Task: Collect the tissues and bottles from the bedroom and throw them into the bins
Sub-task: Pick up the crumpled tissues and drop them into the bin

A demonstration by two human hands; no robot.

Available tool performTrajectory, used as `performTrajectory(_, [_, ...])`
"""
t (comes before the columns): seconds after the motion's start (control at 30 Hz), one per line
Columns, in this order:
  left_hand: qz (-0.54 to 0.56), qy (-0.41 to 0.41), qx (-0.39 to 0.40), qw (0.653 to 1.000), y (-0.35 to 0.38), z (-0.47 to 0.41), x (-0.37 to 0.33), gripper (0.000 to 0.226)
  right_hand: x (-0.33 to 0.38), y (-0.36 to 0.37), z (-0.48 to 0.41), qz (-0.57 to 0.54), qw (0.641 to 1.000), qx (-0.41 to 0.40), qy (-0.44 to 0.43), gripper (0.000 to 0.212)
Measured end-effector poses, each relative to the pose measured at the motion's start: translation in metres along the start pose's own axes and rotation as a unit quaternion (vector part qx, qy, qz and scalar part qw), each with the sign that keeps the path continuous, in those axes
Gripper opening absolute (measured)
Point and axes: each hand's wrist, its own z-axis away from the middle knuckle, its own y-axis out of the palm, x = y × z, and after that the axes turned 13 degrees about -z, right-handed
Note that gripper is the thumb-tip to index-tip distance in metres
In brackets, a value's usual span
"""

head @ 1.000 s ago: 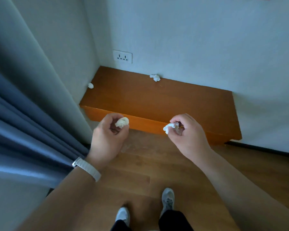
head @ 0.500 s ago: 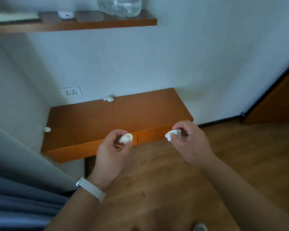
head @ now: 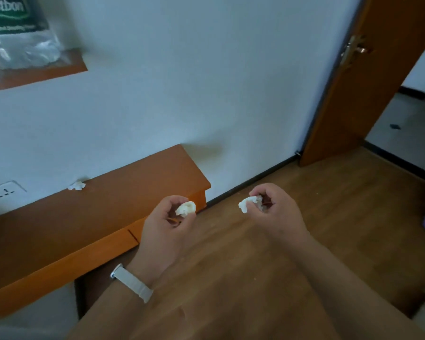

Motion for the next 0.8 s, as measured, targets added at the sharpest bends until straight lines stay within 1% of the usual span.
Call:
performTrajectory(0.23, [-0.021, 0.038, 0.03, 0.999, 0.1, -0.03, -0.077, 0.024, -0.053, -0.113, -0.021, 0.005, 0.999, -0.039, 0.011, 0.02])
performTrajectory(0.37, [-0.036, 0.056, 0.048, 0.997, 0.149, -0.041, -0.119, 0.024, -0.078, -0.166, -0.027, 0.018, 0.997, -0.072, 0.014, 0.017])
performTrajectory(0.43, [-0.046, 0.077, 0.056, 0.994, 0.167, -0.048, -0.136, 0.023, -0.089, -0.187, -0.029, 0.02, 0.996, -0.09, 0.018, 0.017])
performTrajectory(0.53, [-0.056, 0.114, 0.07, 0.989, 0.188, -0.063, -0.154, 0.022, -0.104, -0.208, -0.035, 0.026, 0.993, -0.106, 0.032, 0.017])
performTrajectory(0.67, [-0.047, 0.123, 0.096, 0.987, 0.214, -0.09, -0.164, 0.022, -0.122, -0.222, -0.05, 0.04, 0.989, -0.134, 0.056, 0.017])
performTrajectory(0.8, [-0.036, 0.153, 0.137, 0.978, 0.248, -0.127, -0.168, 0.023, -0.137, -0.23, -0.07, 0.049, 0.98, -0.17, 0.086, 0.015])
